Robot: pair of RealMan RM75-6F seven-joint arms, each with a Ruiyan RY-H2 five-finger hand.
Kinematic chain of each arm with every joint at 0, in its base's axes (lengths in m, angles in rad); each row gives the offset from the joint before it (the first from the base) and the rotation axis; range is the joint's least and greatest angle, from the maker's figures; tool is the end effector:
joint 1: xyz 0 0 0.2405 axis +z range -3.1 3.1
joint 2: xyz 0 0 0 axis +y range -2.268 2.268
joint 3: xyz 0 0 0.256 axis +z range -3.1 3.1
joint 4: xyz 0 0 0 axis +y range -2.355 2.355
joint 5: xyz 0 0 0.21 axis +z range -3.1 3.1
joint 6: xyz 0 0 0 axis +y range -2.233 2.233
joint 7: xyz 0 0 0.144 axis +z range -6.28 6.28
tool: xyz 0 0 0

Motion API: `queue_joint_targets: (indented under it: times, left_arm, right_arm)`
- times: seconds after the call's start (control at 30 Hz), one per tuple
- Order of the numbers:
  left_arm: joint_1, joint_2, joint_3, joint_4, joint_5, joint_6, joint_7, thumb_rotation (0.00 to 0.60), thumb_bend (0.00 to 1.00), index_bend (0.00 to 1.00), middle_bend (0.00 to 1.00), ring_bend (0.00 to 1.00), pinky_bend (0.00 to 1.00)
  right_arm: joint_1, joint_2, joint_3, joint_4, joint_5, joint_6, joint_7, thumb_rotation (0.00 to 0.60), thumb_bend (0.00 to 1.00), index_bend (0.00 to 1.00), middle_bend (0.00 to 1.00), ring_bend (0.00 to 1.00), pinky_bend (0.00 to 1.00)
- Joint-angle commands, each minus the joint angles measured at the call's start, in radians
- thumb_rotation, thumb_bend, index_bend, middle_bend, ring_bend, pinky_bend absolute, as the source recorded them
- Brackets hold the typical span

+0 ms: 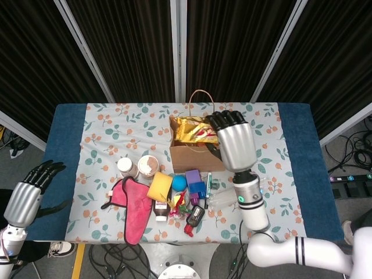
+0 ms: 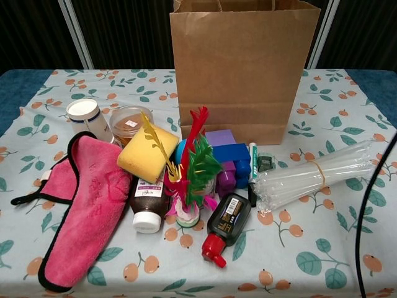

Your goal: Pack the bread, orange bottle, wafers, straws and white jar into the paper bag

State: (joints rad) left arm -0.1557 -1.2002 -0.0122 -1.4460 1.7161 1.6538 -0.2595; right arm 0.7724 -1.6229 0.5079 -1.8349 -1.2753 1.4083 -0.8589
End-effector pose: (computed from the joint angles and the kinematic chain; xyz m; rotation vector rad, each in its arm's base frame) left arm -0.2877 0.1913 0.1507 -1.4979 -0.8294 -1.2868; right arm 0.0001 -0.3260 0.0883 1.3930 -0.4555 1.3875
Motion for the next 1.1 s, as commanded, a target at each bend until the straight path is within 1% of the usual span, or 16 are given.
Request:
queue_joint_targets:
  times: [0.03, 0.13, 0.2, 0.4, 0.57, 0.63, 0.67, 0.77, 0.8, 0.87, 0.97, 1.1]
  left_arm:
    - [0.005, 0.006, -0.004, 0.006, -0.011, 0.006, -0.016, 0.600, 0.10, 0.23, 0.29, 0.15, 0.22]
    - [0.005, 0.010, -0.009, 0.012, -0.019, 0.008, -0.030, 0.600, 0.10, 0.23, 0.29, 0.15, 0.22]
    - [0.004, 0.012, -0.010, 0.016, -0.022, 0.007, -0.038, 0.600, 0.10, 0.23, 0.29, 0.15, 0.22]
    - [0.002, 0.011, -0.011, 0.032, -0.027, 0.001, -0.056, 0.600, 0.10, 0.23, 0.29, 0.15, 0.22]
    - [-0.002, 0.006, -0.013, 0.038, -0.030, -0.005, -0.052, 0.600, 0.10, 0.23, 0.29, 0.15, 0.22]
    - [-0.003, 0.004, -0.015, 0.042, -0.032, -0.007, -0.045, 0.600, 0.10, 0.23, 0.29, 0.15, 0.22]
    - [-0.004, 0.002, -0.015, 0.044, -0.033, -0.009, -0.043, 0.600, 0.10, 0.23, 0.29, 0.15, 0.22]
    - [-0.004, -0.002, -0.014, 0.046, -0.036, -0.013, -0.046, 0.600, 0.10, 0.23, 0.29, 0.15, 0.22]
    - [-0.004, -0.003, -0.014, 0.047, -0.035, -0.013, -0.044, 0.600, 0.10, 0.23, 0.29, 0.15, 0.22]
    - [-0.004, -0.004, -0.013, 0.047, -0.032, -0.011, -0.044, 0.600, 0.10, 0.23, 0.29, 0.15, 0.22]
    - [-0.004, -0.002, -0.013, 0.045, -0.032, -0.010, -0.043, 0.600, 0.10, 0.23, 0.29, 0.15, 0.22]
    - [-0.004, -0.001, -0.012, 0.039, -0.030, -0.010, -0.039, 0.600, 0.10, 0.23, 0.29, 0.15, 0.22]
  right_arm:
    - [0.095, -0.094, 0.051, 0.097, 0.058, -0.005, -0.075, 0.600, 0.26, 0.59, 0.54, 0.40, 0.42]
    - [0.129, -0.136, 0.072, 0.149, 0.094, 0.013, -0.090, 0.600, 0.27, 0.59, 0.54, 0.40, 0.42]
    - [0.138, -0.151, 0.075, 0.178, 0.110, 0.021, -0.086, 0.600, 0.27, 0.59, 0.54, 0.40, 0.42]
    - [0.134, -0.164, 0.058, 0.250, 0.149, 0.026, -0.035, 0.600, 0.27, 0.59, 0.54, 0.40, 0.42]
    - [0.131, -0.150, 0.044, 0.266, 0.178, -0.011, 0.027, 0.600, 0.25, 0.58, 0.52, 0.39, 0.40]
    - [0.131, -0.140, 0.039, 0.257, 0.185, -0.025, 0.047, 0.600, 0.21, 0.54, 0.49, 0.35, 0.36]
    - [0.130, -0.135, 0.035, 0.250, 0.190, -0.033, 0.053, 0.600, 0.17, 0.49, 0.46, 0.31, 0.33]
    - [0.125, -0.107, 0.026, 0.216, 0.217, -0.056, 0.051, 0.600, 0.03, 0.30, 0.32, 0.15, 0.17]
    - [0.124, -0.100, 0.026, 0.208, 0.222, -0.057, 0.051, 0.600, 0.01, 0.25, 0.28, 0.11, 0.13]
    - [0.122, -0.086, 0.026, 0.192, 0.228, -0.056, 0.056, 0.600, 0.00, 0.18, 0.23, 0.06, 0.08]
    - [0.120, -0.072, 0.026, 0.176, 0.225, -0.046, 0.066, 0.600, 0.00, 0.14, 0.20, 0.04, 0.06]
    - [0.115, -0.056, 0.020, 0.152, 0.229, -0.034, 0.072, 0.600, 0.00, 0.14, 0.20, 0.04, 0.06]
